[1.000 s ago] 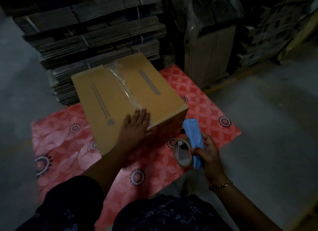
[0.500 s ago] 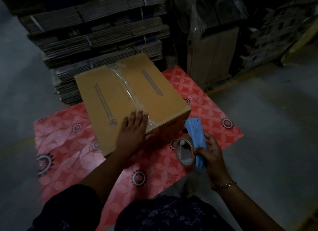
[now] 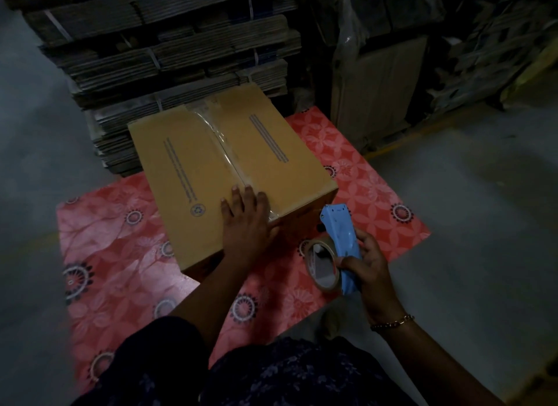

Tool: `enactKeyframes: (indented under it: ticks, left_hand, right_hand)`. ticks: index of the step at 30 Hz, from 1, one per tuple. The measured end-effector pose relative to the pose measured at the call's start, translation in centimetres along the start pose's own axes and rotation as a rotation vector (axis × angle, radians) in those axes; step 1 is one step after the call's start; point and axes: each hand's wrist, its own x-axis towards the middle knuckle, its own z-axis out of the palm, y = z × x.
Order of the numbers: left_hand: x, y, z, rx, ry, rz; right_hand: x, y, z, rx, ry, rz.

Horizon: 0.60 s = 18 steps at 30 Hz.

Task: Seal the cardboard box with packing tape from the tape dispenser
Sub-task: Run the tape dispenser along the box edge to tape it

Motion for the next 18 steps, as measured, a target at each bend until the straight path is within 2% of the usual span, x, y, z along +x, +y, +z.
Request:
enactKeyframes:
  ticks: [10, 14, 18]
  left_hand:
    - [0.2, 0.0, -0.3, 0.037, -0.065, 0.02]
    - [0.3, -1.9, -0.5, 0.048, -0.071, 0.128]
    - [-0.4, -3.3, -0.5, -0.047, 0.026, 0.104]
  right_hand:
    - [0.7, -0.1, -0.7, -0.04, -0.019, 0.003]
    - [0.8, -0.7, -0.7, -0.053, -0.052, -0.025]
    - [0.8, -0.9, -0.5, -0.057, -0.07, -0.034]
